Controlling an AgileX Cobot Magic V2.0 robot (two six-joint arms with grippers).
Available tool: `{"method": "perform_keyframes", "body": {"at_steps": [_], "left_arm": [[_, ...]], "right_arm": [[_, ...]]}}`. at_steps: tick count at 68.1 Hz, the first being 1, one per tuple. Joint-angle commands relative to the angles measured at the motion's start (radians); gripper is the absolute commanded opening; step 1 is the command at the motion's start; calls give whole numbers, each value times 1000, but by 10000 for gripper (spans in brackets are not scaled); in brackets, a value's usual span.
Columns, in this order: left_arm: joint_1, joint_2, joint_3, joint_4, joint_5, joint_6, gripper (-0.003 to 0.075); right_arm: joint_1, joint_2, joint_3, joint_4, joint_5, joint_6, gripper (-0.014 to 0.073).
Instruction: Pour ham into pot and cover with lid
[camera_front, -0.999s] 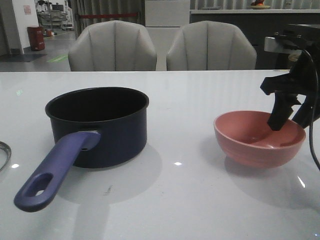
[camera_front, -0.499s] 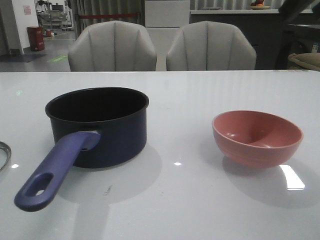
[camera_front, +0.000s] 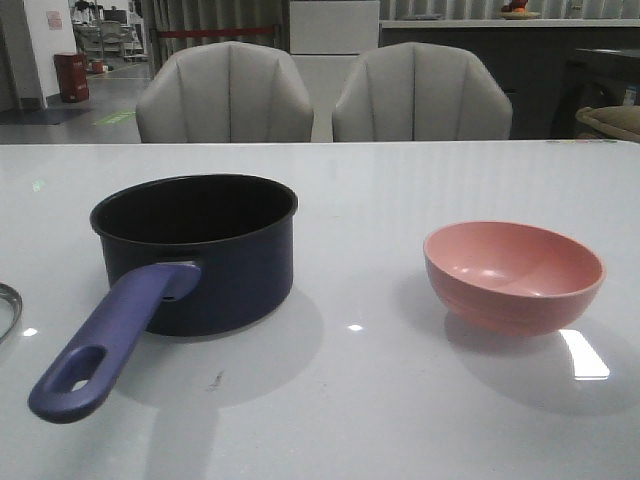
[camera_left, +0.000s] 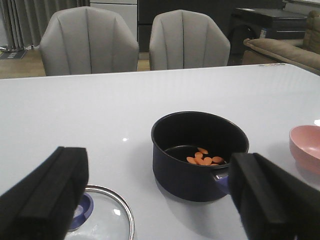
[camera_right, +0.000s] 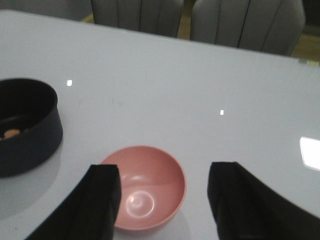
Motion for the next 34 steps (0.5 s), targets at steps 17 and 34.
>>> {"method": "perform_keyframes", "body": {"at_steps": [17, 34], "left_arm": [[-7, 10, -25, -10, -81, -1, 617], [-7, 10, -25, -18, -81, -1, 617]], "right_arm": [[0, -223, 218, 28, -264, -3, 478], [0, -223, 237, 29, -227, -3, 134]]}}
